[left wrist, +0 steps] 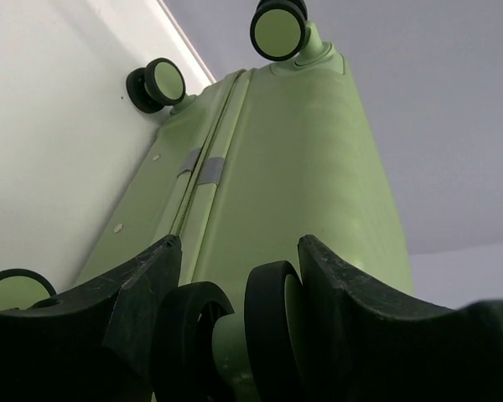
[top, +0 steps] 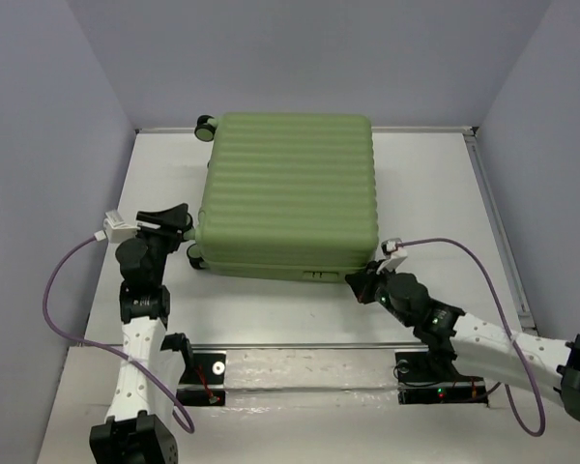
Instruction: Pack the luggage
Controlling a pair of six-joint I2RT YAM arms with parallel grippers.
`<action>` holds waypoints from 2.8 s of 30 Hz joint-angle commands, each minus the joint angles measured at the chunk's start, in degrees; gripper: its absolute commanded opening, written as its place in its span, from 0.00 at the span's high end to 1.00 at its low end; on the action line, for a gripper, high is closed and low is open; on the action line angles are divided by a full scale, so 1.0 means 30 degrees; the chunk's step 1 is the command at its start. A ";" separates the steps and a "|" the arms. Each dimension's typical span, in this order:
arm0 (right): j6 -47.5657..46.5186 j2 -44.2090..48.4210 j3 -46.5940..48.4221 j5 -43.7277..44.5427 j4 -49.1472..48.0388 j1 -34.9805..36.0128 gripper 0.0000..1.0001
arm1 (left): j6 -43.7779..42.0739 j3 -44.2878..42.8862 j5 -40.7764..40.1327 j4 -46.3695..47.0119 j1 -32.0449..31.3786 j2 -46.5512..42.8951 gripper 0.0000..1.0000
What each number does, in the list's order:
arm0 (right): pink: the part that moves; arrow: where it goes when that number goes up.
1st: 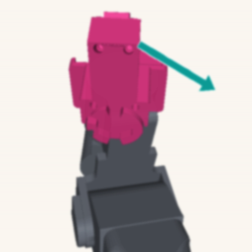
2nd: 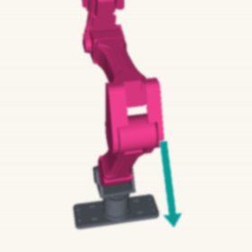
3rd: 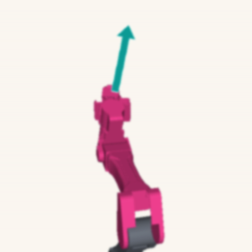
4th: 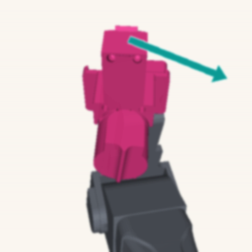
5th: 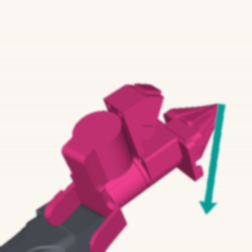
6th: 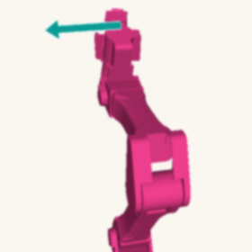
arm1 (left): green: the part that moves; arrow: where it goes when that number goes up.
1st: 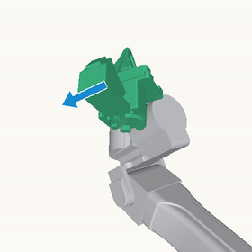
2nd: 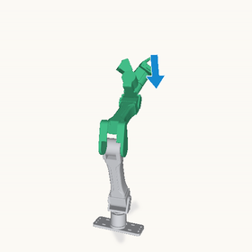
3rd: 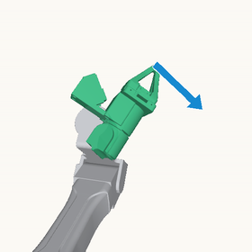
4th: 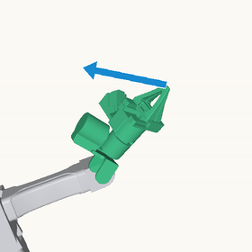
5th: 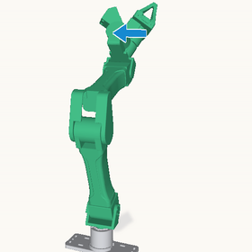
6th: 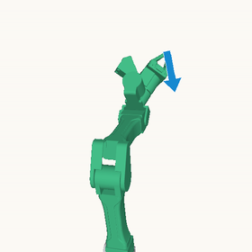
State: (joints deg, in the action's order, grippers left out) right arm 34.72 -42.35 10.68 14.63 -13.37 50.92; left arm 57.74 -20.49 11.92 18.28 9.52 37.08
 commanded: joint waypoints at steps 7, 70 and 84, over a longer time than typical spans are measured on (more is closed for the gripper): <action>-0.1816 -1.5608 1.5206 0.7074 0.3156 1.1676 0.93 | -0.2370 0.0913 -0.0545 0.1083 -0.6334 -0.0759 0.94; -0.4188 -0.1410 0.3150 -0.1157 0.1704 -0.4284 0.49 | -0.1960 -0.1666 -0.8311 0.4892 -2.0722 0.4603 0.94; -0.5830 -0.2848 0.1656 -0.4085 -0.4068 -0.5341 0.64 | -0.1726 -0.1285 -0.8222 0.4980 -2.0722 0.4485 0.94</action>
State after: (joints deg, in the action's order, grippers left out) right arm 19.97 -51.42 16.71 6.13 -16.29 35.22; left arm 52.88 -25.82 -12.67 33.19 -52.40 51.99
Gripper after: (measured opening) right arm 0.361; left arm 0.625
